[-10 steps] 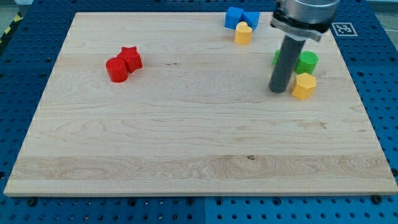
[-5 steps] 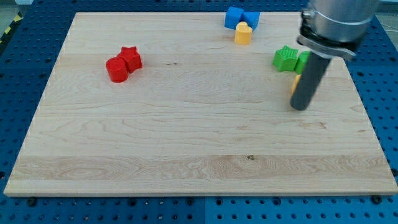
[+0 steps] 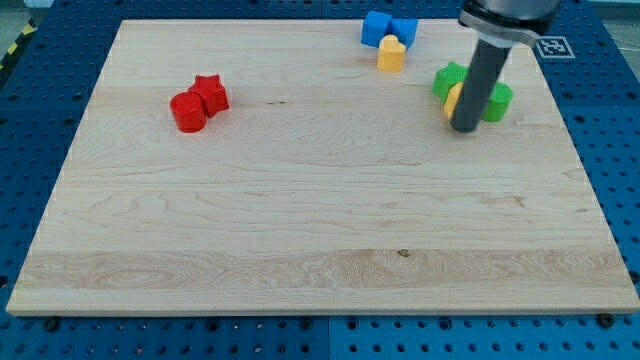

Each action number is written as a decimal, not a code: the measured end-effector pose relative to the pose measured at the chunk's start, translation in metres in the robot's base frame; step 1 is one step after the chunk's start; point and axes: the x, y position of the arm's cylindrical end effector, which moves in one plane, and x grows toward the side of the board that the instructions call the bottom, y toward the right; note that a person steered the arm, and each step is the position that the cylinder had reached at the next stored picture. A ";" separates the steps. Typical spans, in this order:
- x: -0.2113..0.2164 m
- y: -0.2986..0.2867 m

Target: Push the green star along with yellow hexagon into the group of blocks

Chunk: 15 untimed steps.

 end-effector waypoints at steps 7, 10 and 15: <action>-0.008 0.051; -0.003 0.068; 0.077 0.106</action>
